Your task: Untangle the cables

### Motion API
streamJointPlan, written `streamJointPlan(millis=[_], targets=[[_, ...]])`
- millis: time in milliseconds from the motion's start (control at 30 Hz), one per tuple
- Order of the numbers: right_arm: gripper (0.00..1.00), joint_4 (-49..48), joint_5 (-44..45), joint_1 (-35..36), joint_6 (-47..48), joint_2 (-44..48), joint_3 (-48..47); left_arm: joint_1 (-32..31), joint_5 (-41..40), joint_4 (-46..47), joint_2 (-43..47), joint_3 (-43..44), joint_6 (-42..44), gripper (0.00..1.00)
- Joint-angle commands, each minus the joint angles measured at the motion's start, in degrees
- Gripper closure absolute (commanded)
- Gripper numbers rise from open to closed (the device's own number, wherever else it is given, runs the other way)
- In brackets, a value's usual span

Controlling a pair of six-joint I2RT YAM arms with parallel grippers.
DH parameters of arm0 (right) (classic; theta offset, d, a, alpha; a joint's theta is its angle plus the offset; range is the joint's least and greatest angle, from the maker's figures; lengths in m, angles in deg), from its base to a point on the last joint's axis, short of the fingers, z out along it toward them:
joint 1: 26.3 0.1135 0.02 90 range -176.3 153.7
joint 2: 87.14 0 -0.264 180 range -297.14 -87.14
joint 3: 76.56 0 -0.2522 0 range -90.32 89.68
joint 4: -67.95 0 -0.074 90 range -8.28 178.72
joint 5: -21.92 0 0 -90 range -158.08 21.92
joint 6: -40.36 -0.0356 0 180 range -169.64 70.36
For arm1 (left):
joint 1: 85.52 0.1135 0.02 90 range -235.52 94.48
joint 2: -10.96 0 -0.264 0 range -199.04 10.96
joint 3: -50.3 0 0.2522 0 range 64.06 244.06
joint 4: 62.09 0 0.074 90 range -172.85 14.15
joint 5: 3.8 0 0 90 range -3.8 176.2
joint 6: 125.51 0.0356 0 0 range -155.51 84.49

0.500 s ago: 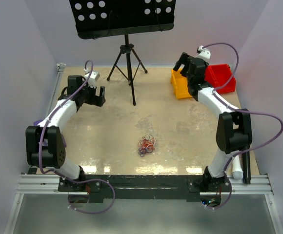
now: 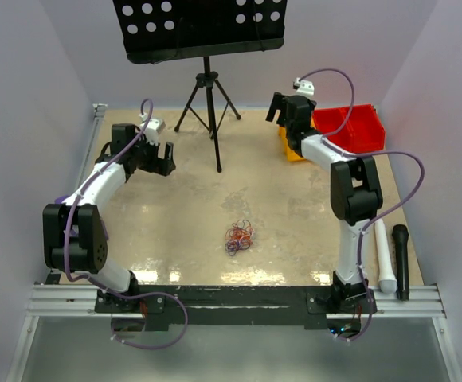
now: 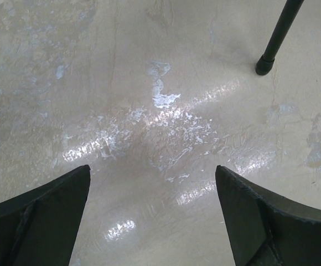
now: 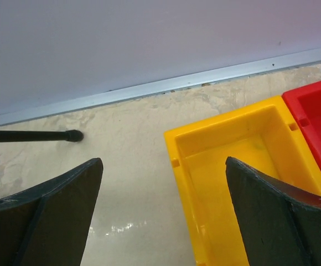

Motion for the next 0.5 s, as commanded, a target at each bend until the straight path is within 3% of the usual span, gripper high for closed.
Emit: streamJointPlan(millis=[0, 467], targets=[[0.05, -0.31, 2.8, 1.32, 3.69, -1.16, -5.31, 0.29, 2.18, 0.22, -0.07, 0.98, 0.73, 0.0], [0.24, 6.37, 10.18, 1.85, 3.25, -6.62, -9.62, 0.2, 2.36, -1.19, 0.28, 0.89, 2.84, 0.0]])
